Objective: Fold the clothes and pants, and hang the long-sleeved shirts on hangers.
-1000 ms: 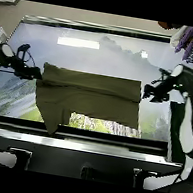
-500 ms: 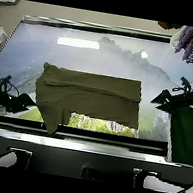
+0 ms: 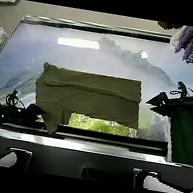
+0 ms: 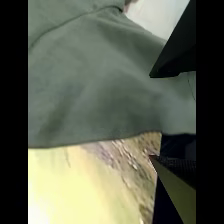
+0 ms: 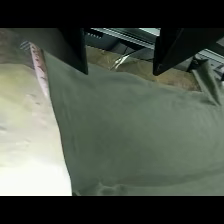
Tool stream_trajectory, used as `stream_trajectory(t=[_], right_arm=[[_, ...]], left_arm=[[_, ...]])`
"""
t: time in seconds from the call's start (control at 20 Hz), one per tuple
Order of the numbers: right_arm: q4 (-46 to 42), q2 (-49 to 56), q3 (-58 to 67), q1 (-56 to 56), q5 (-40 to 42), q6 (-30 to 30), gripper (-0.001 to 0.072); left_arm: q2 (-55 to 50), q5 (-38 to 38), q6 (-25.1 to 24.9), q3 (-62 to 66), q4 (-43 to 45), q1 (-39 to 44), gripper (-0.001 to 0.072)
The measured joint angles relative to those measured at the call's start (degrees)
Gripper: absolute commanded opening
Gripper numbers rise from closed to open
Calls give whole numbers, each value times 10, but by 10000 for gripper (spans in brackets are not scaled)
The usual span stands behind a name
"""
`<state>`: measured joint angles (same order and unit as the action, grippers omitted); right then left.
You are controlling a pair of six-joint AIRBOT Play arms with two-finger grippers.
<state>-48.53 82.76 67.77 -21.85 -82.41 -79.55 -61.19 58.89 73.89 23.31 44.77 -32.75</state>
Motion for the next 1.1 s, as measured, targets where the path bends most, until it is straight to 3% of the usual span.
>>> stream_trajectory(t=[0.05, 0.15, 0.2, 0.6, 0.7, 1.1], right_arm=[[8, -1, -1, 0, 1, 1, 471], [19, -2, -2, 1, 2, 4, 472], [22, -3, -3, 3, 1, 6, 473], [-31, -3, -52, -23, 7, 41, 483], [-38, -3, -98, -23, 28, 54, 547], [-19, -4, -221, -18, 92, 95, 539]], left_arm=[[-6, -7, -1, -2, -10, 7, 495], [-24, -28, -5, -6, -21, 28, 141], [-31, -39, -7, -7, -21, 37, 18], [-46, -53, -24, 1, -28, 50, 17], [-46, -49, -28, 6, -27, 49, 16], [-47, -37, -33, 16, -31, 48, 17]])
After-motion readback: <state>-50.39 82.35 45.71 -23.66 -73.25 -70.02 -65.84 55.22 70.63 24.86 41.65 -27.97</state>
